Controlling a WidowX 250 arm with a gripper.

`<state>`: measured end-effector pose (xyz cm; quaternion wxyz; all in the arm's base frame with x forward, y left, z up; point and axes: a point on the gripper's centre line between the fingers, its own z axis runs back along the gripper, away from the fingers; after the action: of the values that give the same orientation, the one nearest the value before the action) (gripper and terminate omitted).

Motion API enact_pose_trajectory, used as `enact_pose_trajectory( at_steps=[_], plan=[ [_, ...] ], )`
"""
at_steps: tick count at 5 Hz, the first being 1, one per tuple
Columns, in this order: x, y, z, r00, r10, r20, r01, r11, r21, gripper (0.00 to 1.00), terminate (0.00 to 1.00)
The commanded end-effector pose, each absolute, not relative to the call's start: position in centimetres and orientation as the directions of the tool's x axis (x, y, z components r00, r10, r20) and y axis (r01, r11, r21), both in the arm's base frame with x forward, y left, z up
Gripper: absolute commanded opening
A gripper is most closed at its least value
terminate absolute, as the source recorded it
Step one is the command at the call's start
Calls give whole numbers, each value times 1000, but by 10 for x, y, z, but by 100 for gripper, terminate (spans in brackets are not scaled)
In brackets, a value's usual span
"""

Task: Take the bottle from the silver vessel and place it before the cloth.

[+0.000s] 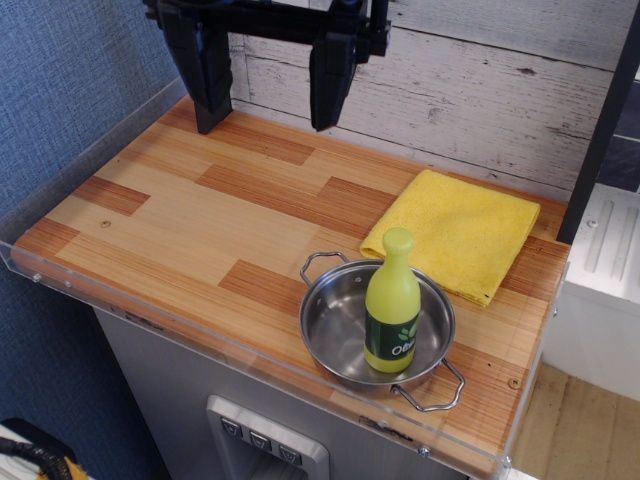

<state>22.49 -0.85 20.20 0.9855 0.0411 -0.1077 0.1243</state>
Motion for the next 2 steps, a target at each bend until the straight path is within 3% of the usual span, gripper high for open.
enact_pose_trajectory(
  at_steps=[1,2],
  plan=[
    [225,-9,202,946,236,223,-254,966,54,100,0],
    [240,-25,195,962,183,201,-193,981,33,100,0]
  ],
)
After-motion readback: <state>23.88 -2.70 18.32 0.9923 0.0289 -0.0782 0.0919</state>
